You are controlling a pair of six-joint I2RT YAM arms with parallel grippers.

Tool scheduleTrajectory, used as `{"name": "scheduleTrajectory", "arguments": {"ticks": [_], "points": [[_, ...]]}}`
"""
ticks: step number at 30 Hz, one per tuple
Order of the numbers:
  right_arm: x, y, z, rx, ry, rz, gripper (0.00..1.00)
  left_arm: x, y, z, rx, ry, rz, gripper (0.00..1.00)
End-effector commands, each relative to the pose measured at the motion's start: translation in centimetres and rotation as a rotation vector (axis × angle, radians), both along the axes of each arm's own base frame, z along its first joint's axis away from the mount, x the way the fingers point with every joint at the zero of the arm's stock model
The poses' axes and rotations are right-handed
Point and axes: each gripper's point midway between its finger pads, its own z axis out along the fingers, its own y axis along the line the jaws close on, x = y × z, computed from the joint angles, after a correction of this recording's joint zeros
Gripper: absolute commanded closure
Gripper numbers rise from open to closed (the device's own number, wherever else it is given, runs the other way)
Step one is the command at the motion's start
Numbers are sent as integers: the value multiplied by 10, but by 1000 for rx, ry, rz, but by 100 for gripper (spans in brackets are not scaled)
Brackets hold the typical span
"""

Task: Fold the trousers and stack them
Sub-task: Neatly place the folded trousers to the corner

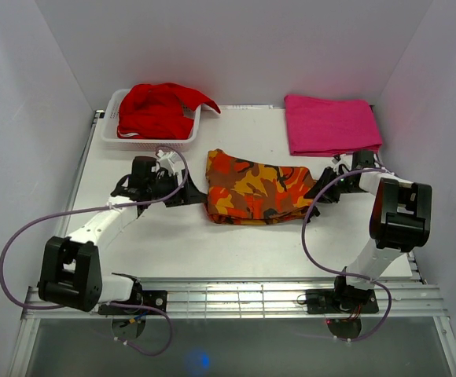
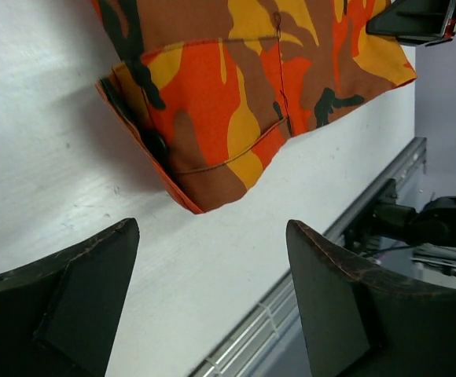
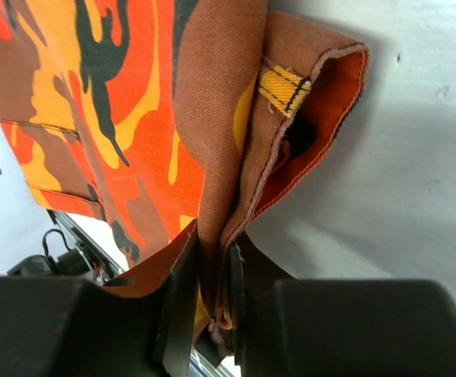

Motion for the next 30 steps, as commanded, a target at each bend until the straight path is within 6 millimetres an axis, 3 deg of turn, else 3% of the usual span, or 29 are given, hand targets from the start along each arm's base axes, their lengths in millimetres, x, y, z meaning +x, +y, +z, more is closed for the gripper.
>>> {"name": "scheduleTrajectory", "arguments": {"ticks": [1,3,6,11,15,22,30], "points": [[-4,-4,0,-22,12,36,74,-17,-19,-1,-158,173,-23,13],[-5,-6,-2,-35,18,37,65,-11,-24,-11,-165,215,3,4],[-8,-5,-3,-31,28,47,50,-1,-26,-22,-145,255,58,2],[-14,-3,-7,-24,50,59,48,9,-42,-33,-108,253,79,2],[-19,-3,-8,-27,63,70,48,4,-51,-46,-3,278,82,5],[-19,-3,-10,-39,60,75,57,0,-56,-64,91,297,113,19],[-16,-7,-5,-79,36,76,71,-6,-52,-77,154,324,121,54]]}}
